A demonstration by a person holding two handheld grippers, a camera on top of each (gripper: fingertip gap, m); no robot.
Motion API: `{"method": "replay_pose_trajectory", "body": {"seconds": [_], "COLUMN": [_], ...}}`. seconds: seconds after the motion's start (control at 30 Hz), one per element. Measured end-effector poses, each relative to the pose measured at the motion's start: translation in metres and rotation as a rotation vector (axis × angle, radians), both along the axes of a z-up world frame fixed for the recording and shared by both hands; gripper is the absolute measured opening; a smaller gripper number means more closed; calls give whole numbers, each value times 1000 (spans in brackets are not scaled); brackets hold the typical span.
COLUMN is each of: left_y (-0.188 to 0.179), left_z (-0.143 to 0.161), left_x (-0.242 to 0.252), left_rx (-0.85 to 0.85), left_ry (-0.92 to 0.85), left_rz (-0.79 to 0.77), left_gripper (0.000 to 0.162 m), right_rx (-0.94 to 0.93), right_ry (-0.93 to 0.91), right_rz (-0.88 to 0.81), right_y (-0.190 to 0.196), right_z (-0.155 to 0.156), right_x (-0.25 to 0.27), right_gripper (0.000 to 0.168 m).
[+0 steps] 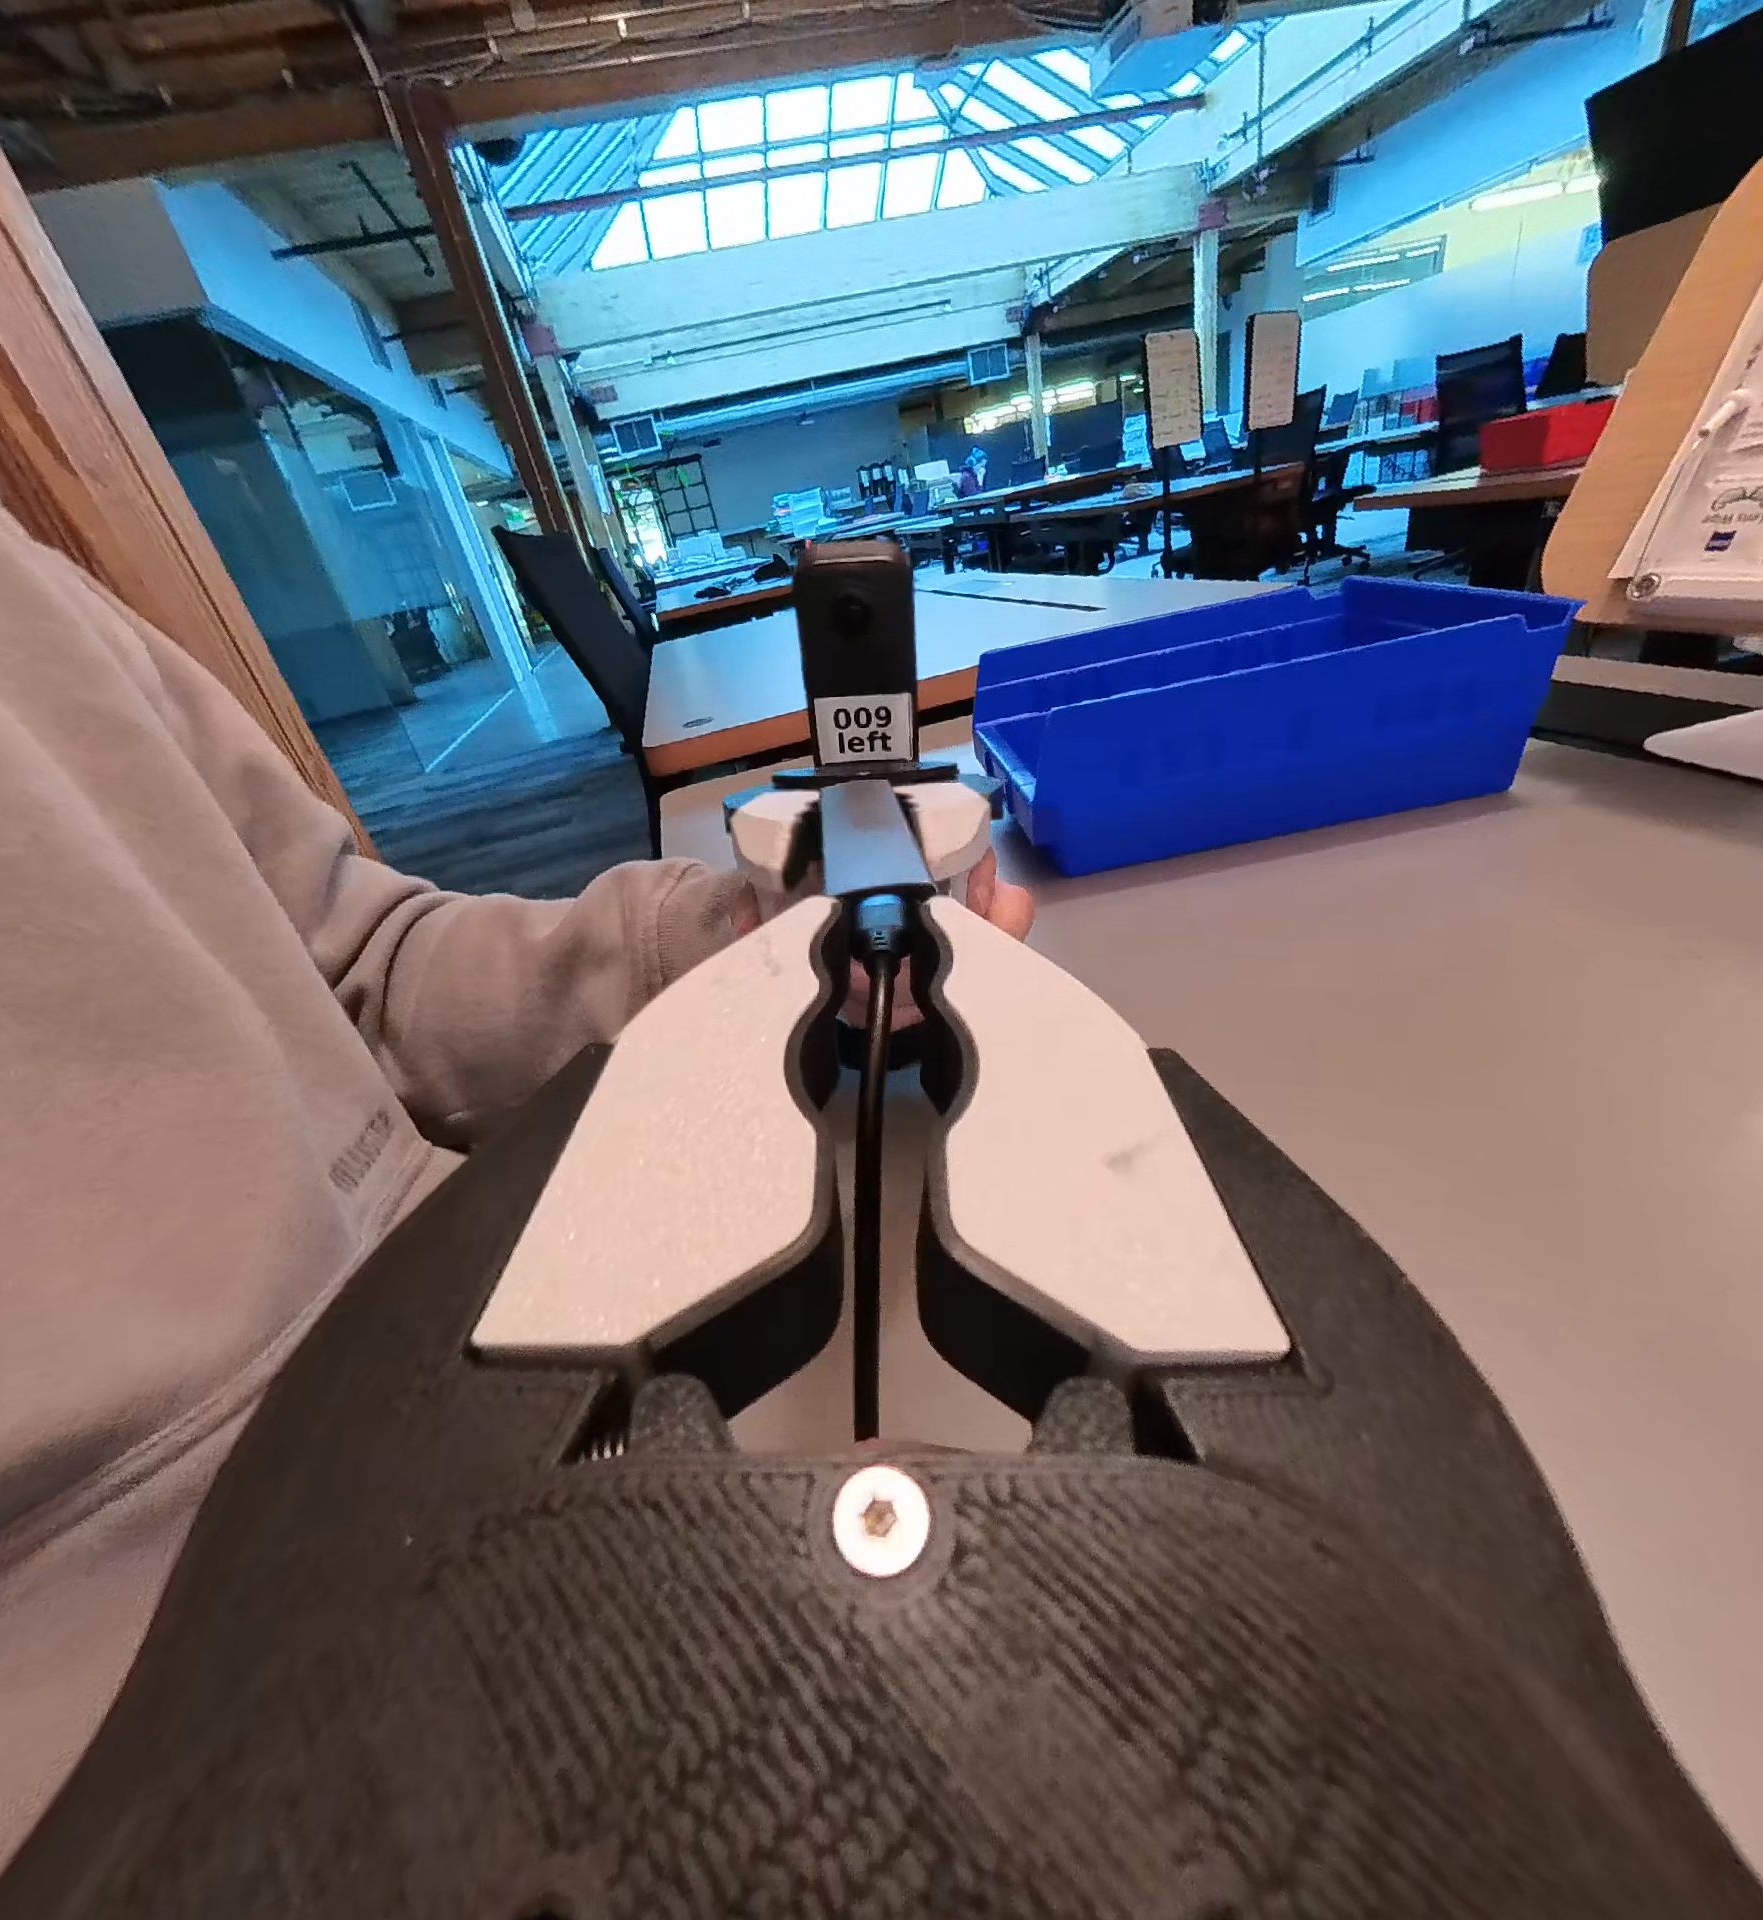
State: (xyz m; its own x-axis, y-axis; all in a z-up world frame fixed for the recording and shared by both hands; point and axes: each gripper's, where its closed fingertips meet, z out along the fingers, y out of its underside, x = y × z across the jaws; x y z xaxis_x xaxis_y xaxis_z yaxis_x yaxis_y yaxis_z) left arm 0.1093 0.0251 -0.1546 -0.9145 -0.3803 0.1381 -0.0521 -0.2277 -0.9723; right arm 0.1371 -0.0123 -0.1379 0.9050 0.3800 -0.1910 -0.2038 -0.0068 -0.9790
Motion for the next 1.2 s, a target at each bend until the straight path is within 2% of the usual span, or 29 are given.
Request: {"method": "replay_pose_trajectory", "body": {"seconds": [0.13,0.27,0.4,0.53,0.63,0.67,0.7,0.73,0.83,0.97,1.0,1.1,1.2], "left_y": [0,0,1,6,3,1,0,-1,-1,-4,-6,-9,-11], "left_z": [4,-2,-4,0,2,1,-2,-3,-3,-7,-6,-5,-2], "left_x": [1,8,7,8,3,4,5,7,14,19,21,34,47], "left_rx": [-40,36,101,106,118,138,163,182,166,139,121,93,64], "left_ry": [26,35,-19,-6,-13,-12,-8,-1,29,44,36,16,12], "left_rz": [-6,52,88,108,80,79,76,73,81,81,80,89,73], "left_gripper": [43,51,49,59,50,41,25,21,30,30,27,0,0], "right_rx": [-25,-73,-130,-139,-176,-178,-144,-111,-111,-102,-101,-100,-84], "right_ry": [-26,-61,-122,-157,-166,-172,-164,-154,-181,-203,-208,-185,-164], "right_rz": [15,60,134,148,157,160,174,182,172,147,143,118,80], "right_y": [-4,-5,-3,2,6,6,5,4,-1,-7,-8,-10,-13], "right_z": [-8,-11,-9,-7,-23,-26,-22,-18,-15,-10,-10,-12,-11], "right_x": [1,0,2,12,14,13,10,8,12,15,16,26,38], "right_gripper": [11,11,11,11,11,11,11,11,11,11,11,11,11]}}
